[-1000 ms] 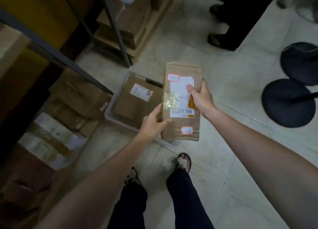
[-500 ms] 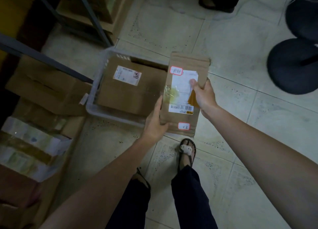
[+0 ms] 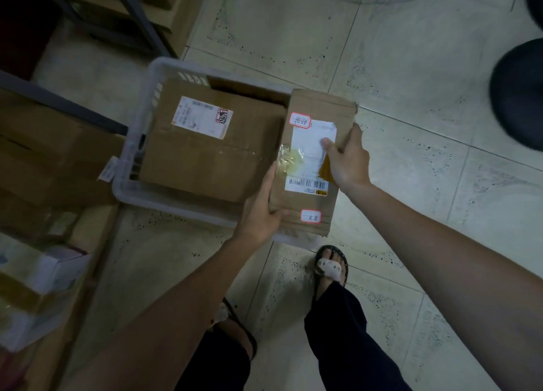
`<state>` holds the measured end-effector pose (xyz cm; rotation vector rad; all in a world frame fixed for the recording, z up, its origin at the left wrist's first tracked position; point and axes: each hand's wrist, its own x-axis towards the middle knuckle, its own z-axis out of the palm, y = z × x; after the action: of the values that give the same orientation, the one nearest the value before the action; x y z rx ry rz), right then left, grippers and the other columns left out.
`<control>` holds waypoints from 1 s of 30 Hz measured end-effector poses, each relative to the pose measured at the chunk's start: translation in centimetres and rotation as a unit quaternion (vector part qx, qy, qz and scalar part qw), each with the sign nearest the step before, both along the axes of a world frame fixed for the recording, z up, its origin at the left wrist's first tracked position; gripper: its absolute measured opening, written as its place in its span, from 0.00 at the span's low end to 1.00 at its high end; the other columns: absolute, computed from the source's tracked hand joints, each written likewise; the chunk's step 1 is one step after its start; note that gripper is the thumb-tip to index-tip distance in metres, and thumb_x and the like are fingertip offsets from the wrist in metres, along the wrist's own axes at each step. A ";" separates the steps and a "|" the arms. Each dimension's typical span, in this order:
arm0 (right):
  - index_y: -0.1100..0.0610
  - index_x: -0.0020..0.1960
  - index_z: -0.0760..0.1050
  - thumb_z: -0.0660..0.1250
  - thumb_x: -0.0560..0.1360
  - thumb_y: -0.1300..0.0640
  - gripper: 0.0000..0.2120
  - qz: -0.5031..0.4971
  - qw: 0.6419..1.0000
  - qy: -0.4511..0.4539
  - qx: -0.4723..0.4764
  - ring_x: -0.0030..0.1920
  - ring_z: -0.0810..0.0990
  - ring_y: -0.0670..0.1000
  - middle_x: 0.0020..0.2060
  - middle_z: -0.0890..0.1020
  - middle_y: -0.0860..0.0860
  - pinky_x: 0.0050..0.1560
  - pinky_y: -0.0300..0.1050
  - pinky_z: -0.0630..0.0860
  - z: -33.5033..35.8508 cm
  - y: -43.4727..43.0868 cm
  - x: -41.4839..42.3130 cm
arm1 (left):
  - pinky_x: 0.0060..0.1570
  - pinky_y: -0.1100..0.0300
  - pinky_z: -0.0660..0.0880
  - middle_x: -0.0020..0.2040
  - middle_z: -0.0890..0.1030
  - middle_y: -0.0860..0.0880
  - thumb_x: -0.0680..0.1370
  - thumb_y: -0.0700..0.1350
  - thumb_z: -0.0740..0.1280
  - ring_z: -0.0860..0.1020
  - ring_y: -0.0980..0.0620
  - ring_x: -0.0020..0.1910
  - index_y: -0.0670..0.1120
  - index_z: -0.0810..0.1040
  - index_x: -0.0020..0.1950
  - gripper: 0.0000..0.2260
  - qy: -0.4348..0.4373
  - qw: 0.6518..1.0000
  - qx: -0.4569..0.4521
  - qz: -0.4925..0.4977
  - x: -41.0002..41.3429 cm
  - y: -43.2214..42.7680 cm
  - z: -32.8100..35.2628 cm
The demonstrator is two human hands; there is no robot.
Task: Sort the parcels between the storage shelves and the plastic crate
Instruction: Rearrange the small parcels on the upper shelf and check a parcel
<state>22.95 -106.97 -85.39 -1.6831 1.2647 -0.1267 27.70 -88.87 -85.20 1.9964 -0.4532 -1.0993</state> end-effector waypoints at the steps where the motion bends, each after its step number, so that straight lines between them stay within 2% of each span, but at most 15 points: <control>1: 0.55 0.75 0.54 0.63 0.77 0.57 0.29 0.035 0.998 0.005 -0.044 0.53 0.76 0.53 0.58 0.77 0.54 0.49 0.41 0.70 -0.8 -0.2 0.0 | 0.46 0.84 0.65 0.67 0.73 0.52 0.72 0.33 0.69 0.71 0.66 0.55 0.61 0.50 0.74 0.42 -0.006 1.000 -0.002 -0.004 0.1 -0.4 -1.0; 4: 0.54 0.74 0.55 0.58 0.78 0.63 0.27 0.122 0.981 0.039 -0.142 0.58 0.73 0.60 0.62 0.71 0.60 0.50 0.46 0.68 -3.2 -0.7 -0.2 | 0.60 0.64 0.72 0.67 0.74 0.50 0.70 0.35 0.71 0.74 0.57 0.61 0.64 0.50 0.73 0.43 -0.011 0.999 -0.023 -0.022 0.5 -1.5 -3.4; 5: 0.54 0.74 0.58 0.56 0.78 0.63 0.25 0.131 0.977 0.052 -0.159 0.58 0.73 0.60 0.62 0.70 0.61 0.50 0.46 0.68 -3.8 -0.9 -0.3 | 0.59 0.59 0.74 0.66 0.74 0.50 0.70 0.36 0.72 0.75 0.55 0.61 0.66 0.51 0.72 0.44 -0.012 0.999 -0.034 -0.028 0.6 -1.7 -4.0; 8: 0.55 0.71 0.63 0.58 0.78 0.62 0.22 0.121 0.970 0.068 -0.198 0.58 0.72 0.61 0.62 0.70 0.62 0.51 0.42 0.67 -4.4 -1.3 -0.8 | 0.53 0.62 0.76 0.66 0.73 0.50 0.69 0.37 0.72 0.75 0.53 0.61 0.69 0.51 0.70 0.44 -0.019 0.997 -0.048 -0.048 1.3 -1.6 -4.9; 11: 0.55 0.71 0.64 0.59 0.78 0.62 0.22 0.134 0.965 0.072 -0.214 0.59 0.72 0.61 0.62 0.69 0.62 0.53 0.42 0.69 -3.9 -1.1 -0.8 | 0.59 0.46 0.74 0.67 0.72 0.48 0.71 0.34 0.70 0.73 0.52 0.63 0.67 0.50 0.71 0.43 0.023 0.998 -0.042 -0.044 1.6 -1.5 -5.2; 12: 0.57 0.71 0.64 0.59 0.78 0.63 0.22 0.144 0.965 0.081 -0.206 0.59 0.72 0.61 0.63 0.69 0.62 0.53 0.43 0.69 -3.7 -1.1 -0.7 | 0.61 0.46 0.73 0.67 0.72 0.48 0.71 0.33 0.69 0.73 0.53 0.63 0.66 0.50 0.72 0.43 0.024 0.998 -0.029 -0.047 1.7 -1.5 -5.4; 14: 0.61 0.69 0.66 0.59 0.77 0.64 0.20 0.162 0.963 0.098 -0.191 0.59 0.73 0.62 0.63 0.69 0.63 0.54 0.44 0.69 -3.8 -1.0 0.0 | 0.60 0.54 0.72 0.66 0.74 0.47 0.72 0.34 0.68 0.73 0.57 0.58 0.61 0.51 0.74 0.40 -0.011 0.998 0.003 -0.057 1.8 -1.6 -5.8; 17: 0.66 0.62 0.70 0.60 0.76 0.67 0.15 0.196 0.953 0.129 -0.191 0.58 0.74 0.62 0.65 0.67 0.62 0.54 0.43 0.68 -4.7 -0.7 1.0 | 0.50 0.62 0.70 0.60 0.77 0.40 0.73 0.33 0.66 0.76 0.52 0.51 0.50 0.60 0.73 0.31 -0.169 0.980 0.034 -0.095 2.4 -1.8 -6.7; 20: 0.66 0.63 0.71 0.59 0.76 0.68 0.16 0.250 0.934 0.165 -0.197 0.57 0.75 0.63 0.65 0.66 0.62 0.56 0.46 0.70 -6.2 -0.7 1.1 | 0.57 0.59 0.67 0.65 0.70 0.39 0.73 0.38 0.68 0.72 0.43 0.61 0.45 0.62 0.72 0.29 -0.198 0.967 0.047 -0.155 2.7 -2.1 -7.9; 22: 0.67 0.63 0.71 0.59 0.76 0.69 0.16 0.278 0.922 0.185 -0.196 0.56 0.74 0.64 0.65 0.66 0.63 0.55 0.48 0.71 -7.1 -0.8 0.9 | 0.65 0.54 0.64 0.70 0.63 0.40 0.71 0.47 0.72 0.65 0.43 0.67 0.46 0.60 0.73 0.34 -0.170 0.957 0.075 -0.222 2.3 -2.0 -8.6; 23: 0.68 0.63 0.70 0.59 0.75 0.69 0.16 0.295 0.912 0.196 -0.207 0.58 0.73 0.63 0.66 0.65 0.63 0.55 0.48 0.71 -7.5 -0.7 0.8 | 0.68 0.52 0.61 0.72 0.59 0.40 0.70 0.51 0.72 0.61 0.42 0.70 0.47 0.59 0.73 0.36 -0.203 0.935 0.110 -0.269 1.8 -1.9 -9.0; 25: 0.68 0.67 0.64 0.63 0.75 0.66 0.22 0.351 0.873 0.241 -0.240 0.68 0.64 0.63 0.70 0.60 0.63 0.62 0.51 0.70 -8.4 -0.2 0.6 | 0.69 0.48 0.55 0.76 0.49 0.40 0.71 0.54 0.69 0.52 0.40 0.73 0.47 0.63 0.71 0.31 -0.320 0.863 0.166 -0.355 0.8 -1.6 -9.8; 27: 0.65 0.73 0.56 0.66 0.75 0.56 0.32 0.440 0.793 0.319 -0.275 0.75 0.52 0.61 0.75 0.53 0.62 0.72 0.57 0.56 -9.3 0.5 0.4 | 0.70 0.45 0.49 0.76 0.41 0.43 0.73 0.53 0.66 0.45 0.41 0.74 0.47 0.71 0.65 0.23 -0.374 0.822 0.188 -0.386 0.3 -1.7 -10.2; 28: 0.62 0.75 0.52 0.64 0.76 0.50 0.35 0.478 0.747 0.360 -0.288 0.76 0.49 0.61 0.75 0.51 0.62 0.74 0.60 0.49 -9.8 0.7 0.3 | 0.70 0.45 0.48 0.77 0.42 0.44 0.75 0.53 0.65 0.44 0.42 0.74 0.47 0.70 0.66 0.22 -0.379 0.813 0.198 -0.394 0.2 -1.8 -10.5; 30: 0.58 0.77 0.46 0.59 0.77 0.45 0.36 0.522 0.672 0.426 -0.307 0.76 0.48 0.62 0.76 0.51 0.61 0.72 0.65 0.42 -10.7 1.0 0.4 | 0.70 0.43 0.46 0.77 0.48 0.47 0.77 0.55 0.59 0.45 0.43 0.75 0.48 0.61 0.72 0.25 -0.379 0.780 0.239 -0.437 0.1 -2.2 -11.2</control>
<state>23.32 -105.99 -96.05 -3.0144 0.6029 1.1822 27.82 -91.04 -96.35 2.7429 -1.8304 -0.8836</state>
